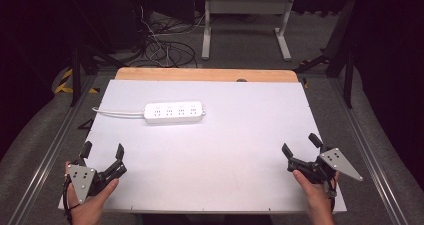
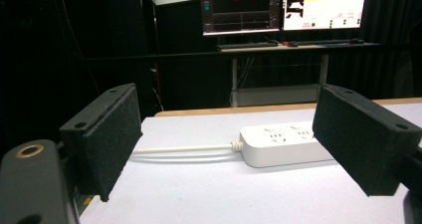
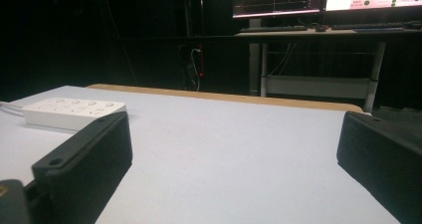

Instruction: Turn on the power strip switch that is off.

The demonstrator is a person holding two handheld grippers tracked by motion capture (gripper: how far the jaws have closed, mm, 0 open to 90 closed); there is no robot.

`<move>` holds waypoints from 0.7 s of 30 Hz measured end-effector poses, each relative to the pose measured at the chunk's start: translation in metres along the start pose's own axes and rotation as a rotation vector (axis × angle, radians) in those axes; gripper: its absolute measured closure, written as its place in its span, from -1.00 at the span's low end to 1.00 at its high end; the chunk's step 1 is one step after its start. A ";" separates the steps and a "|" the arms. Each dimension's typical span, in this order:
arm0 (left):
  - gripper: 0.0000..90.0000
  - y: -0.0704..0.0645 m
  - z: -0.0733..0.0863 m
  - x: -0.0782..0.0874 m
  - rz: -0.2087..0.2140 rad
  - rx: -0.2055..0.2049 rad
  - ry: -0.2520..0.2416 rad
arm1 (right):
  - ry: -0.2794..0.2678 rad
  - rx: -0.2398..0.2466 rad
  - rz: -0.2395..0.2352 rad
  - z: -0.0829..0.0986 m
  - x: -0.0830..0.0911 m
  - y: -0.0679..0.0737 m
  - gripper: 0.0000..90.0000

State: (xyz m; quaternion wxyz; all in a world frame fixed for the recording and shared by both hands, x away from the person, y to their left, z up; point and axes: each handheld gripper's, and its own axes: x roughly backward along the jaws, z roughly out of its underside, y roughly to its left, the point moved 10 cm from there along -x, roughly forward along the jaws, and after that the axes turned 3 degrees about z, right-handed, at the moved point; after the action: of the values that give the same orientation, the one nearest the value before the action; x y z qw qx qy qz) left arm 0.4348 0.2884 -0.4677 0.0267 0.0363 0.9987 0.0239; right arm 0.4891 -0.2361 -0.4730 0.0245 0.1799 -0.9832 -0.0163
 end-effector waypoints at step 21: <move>0.53 0.003 -0.001 0.008 -0.001 0.111 0.071 | -0.002 -0.004 -0.010 0.000 0.002 0.000 -0.96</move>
State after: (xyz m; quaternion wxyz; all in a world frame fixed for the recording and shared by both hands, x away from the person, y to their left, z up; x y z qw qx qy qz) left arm 0.4271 0.2917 -0.4674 -0.0110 0.0361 0.9988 -0.0303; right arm 0.4878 -0.2372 -0.4727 0.0236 0.1849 -0.9823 -0.0184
